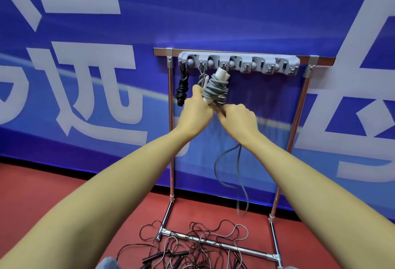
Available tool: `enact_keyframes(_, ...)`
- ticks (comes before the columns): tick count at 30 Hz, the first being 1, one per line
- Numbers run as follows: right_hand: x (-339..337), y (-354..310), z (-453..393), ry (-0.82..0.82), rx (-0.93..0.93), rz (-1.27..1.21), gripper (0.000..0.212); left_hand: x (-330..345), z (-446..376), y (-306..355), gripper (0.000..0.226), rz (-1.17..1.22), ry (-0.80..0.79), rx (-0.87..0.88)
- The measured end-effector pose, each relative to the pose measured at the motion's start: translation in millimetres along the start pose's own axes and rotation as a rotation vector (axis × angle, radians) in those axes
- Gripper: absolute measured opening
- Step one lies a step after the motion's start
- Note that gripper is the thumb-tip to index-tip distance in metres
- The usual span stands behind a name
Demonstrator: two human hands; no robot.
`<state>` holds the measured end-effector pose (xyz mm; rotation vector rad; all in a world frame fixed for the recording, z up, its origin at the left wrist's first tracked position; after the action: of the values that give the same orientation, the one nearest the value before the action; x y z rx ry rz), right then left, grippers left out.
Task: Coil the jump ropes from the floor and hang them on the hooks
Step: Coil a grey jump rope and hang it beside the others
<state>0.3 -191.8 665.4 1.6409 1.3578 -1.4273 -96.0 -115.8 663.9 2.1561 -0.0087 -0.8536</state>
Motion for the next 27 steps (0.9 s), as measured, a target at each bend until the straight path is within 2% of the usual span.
enact_keyframes(6, -2.3, -5.0, 6.5, -0.004, -0.085, 0.077, 0.026, -3.2, -5.7, -13.9, 0.019, -0.397, -0.103, -0.247)
enact_keyframes(11, -2.4, -5.2, 9.2, -0.050, -0.160, 0.075, 0.018, -8.7, -8.2, -18.1, 0.018, -0.732, -0.216, -0.312)
enact_keyframes(15, -0.3, -7.1, 10.9, -0.045, -0.264, 0.076, 0.007, -10.0, -2.5, -22.3, 0.012, -0.995, -0.331, -0.217)
enact_keyframes(18, 2.8, -7.1, 9.7, 0.011, -0.275, 0.103, 0.015, -9.2, -1.4, -22.7, 0.006, -1.117, -0.357, -0.093)
enact_keyframes(22, 5.8, -6.2, 8.0, -0.006, -0.209, 0.011, 0.018, -15.8, -7.4, -25.4, 0.016, -1.224, -0.343, 0.034)
enact_keyframes(27, 5.9, -10.1, 4.0, -0.021, -0.201, -0.018, 0.017, -24.1, -14.3, -18.4, 0.006, -1.356, -0.225, 0.047)
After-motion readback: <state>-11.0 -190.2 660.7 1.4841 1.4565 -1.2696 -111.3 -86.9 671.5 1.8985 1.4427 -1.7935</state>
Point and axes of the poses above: each hand's wrist, its own z-axis away from the middle knuckle, its own x-axis out of the palm, y = z × x, the point moved 1 cm from there along -z, towards the middle knuckle, and after that the axes turned 13 degrees about -y, right-handed, at the moved point
